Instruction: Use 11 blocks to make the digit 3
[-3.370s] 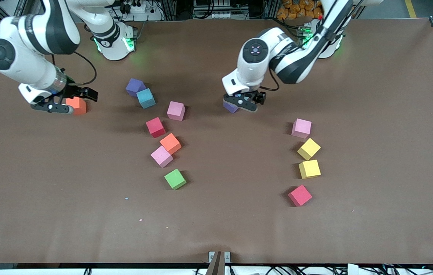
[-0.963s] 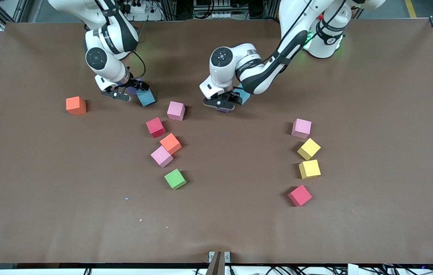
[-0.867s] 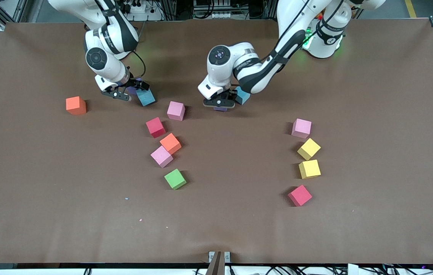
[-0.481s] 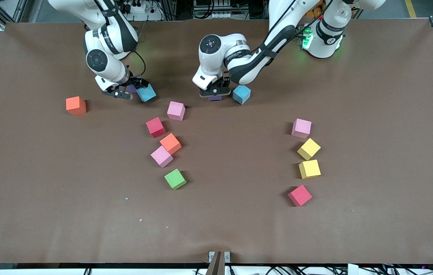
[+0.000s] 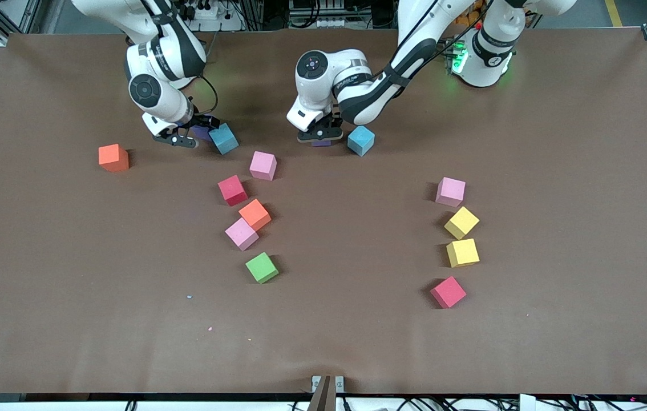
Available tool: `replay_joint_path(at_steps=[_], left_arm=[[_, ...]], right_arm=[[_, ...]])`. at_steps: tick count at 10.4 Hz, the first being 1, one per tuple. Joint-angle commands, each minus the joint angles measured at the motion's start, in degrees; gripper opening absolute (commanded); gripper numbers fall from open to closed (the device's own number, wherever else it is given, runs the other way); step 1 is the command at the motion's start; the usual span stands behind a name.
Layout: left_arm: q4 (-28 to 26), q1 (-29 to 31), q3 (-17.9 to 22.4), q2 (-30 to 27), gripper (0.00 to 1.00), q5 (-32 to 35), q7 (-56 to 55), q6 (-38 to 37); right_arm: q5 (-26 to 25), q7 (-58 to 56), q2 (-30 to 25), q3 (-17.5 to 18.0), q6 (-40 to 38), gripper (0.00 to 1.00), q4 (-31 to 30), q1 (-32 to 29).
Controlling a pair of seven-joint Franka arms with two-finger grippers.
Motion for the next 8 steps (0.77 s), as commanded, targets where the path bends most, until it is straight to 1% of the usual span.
replay_joint_path(at_steps=[1, 2, 3, 4, 5, 7, 8], left_arm=[[0.26, 0.23, -0.34, 0.64, 0.99, 2.75, -0.61, -0.31], [0.09, 0.32, -0.34, 0.03, 1.0, 2.75, -1.65, -0.39], [0.17, 0.58, -0.43, -1.11, 1.0, 2.49, -1.67, -2.05], [0.26, 1.02, -0.51, -2.25, 1.0, 2.49, -1.49, -4.15], [-0.26, 1.46, -0.52, -3.74, 1.0, 2.32, -1.05, -4.78], [-1.84, 3.04, -0.86, -6.55, 1.0, 2.23, -0.61, -4.79], [-3.5, 3.83, -0.87, -8.92, 1.0, 1.79, -0.7, -4.79]], right_arm=[[1.13, -0.86, 1.24, -0.16, 7.55, 0.77, -4.72, 1.14], [1.13, -0.94, 1.44, -0.16, 7.66, 0.77, -4.72, 1.31], [1.13, -0.86, 1.44, -0.08, 7.57, 0.75, -4.72, 1.49], [1.13, -0.86, 1.44, -0.08, 7.4, 0.67, -4.72, 1.67], [1.13, -0.86, 1.44, -0.08, 7.05, 0.66, -4.72, 1.84], [1.13, -0.86, 1.44, -0.08, 6.78, 0.66, -4.63, 2.72], [1.13, -0.86, 1.44, -0.08, 6.78, 0.66, -4.63, 2.72]])
